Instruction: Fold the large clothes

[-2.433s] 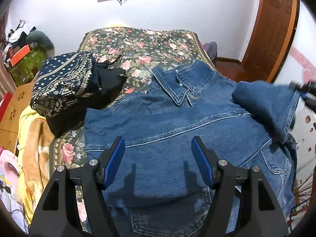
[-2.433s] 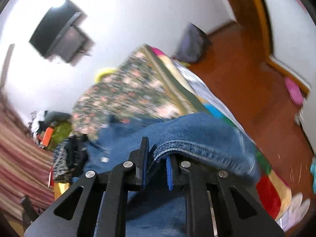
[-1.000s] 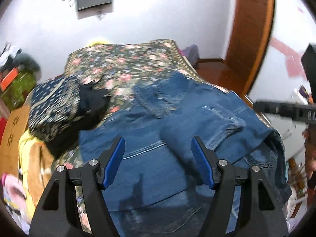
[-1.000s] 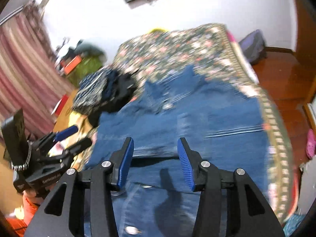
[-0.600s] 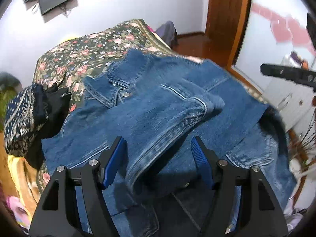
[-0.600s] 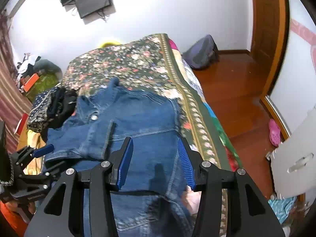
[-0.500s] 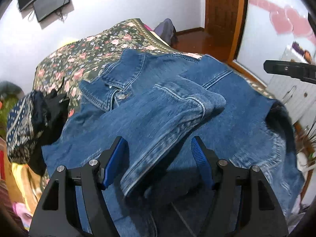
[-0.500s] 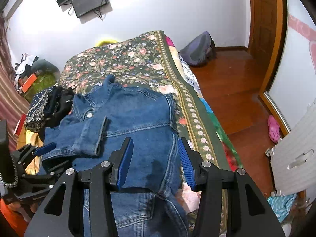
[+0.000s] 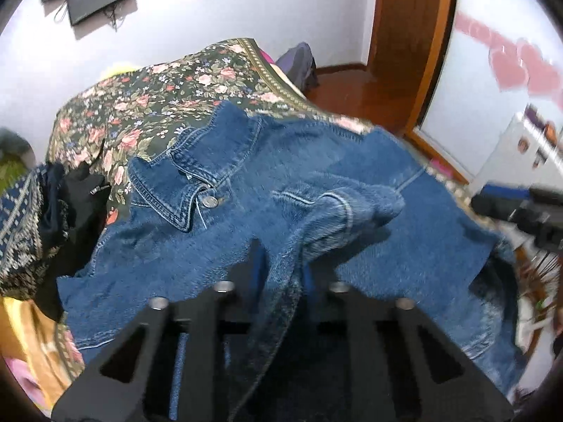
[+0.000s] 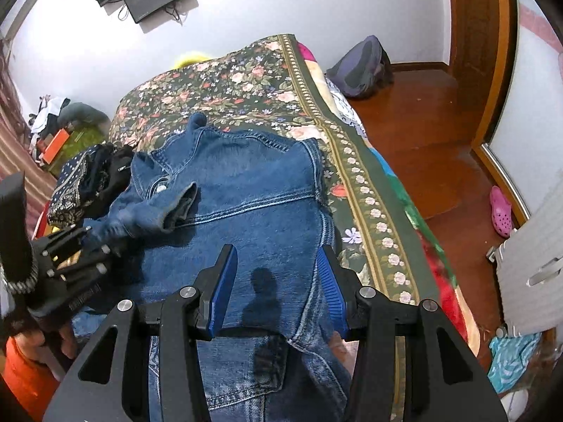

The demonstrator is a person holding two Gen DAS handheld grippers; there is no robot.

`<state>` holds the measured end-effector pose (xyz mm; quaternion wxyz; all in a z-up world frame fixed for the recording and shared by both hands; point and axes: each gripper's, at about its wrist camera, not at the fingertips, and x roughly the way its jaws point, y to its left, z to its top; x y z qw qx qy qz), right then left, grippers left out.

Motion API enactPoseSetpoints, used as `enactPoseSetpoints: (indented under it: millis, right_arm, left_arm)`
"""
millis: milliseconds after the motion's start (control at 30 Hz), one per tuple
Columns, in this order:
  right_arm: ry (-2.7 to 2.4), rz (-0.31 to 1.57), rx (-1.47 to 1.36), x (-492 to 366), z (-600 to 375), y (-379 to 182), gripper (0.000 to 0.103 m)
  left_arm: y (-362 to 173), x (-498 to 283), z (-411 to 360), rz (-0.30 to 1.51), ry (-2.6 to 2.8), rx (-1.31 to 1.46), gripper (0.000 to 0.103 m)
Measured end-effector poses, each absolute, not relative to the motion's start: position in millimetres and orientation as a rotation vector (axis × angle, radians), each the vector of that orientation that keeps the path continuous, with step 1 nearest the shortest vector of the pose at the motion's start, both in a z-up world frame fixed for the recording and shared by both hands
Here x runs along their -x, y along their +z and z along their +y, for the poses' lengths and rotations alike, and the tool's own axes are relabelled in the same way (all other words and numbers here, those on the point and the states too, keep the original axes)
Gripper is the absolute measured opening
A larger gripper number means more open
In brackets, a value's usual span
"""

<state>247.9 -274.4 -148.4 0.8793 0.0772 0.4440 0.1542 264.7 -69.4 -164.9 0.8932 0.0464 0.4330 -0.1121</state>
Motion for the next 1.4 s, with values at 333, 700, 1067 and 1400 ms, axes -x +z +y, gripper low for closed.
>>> enactPoseSetpoints:
  millis: [333, 700, 1067, 1400]
  right_arm:
    - [0.326, 0.909, -0.102, -250, -255, -140, 0.043]
    - [0.353, 0.947, -0.042, -249, -222, -150, 0.043]
    - [0.347, 0.984, -0.033, -246, -217, -158, 0.043]
    - [0.367, 0.957, -0.038, -250, -222, -141, 0.043]
  left_arm:
    - [-106, -241, 17, 0.735, -0.116, 0.076, 0.006]
    - [-125, -191, 92, 0.760, 0.020, 0.109, 0.011]
    - [-233, -143, 128, 1.060, 0.048, 0.211, 0.060]
    - [-202, -140, 135, 1.010, 0.042, 0.225, 0.064]
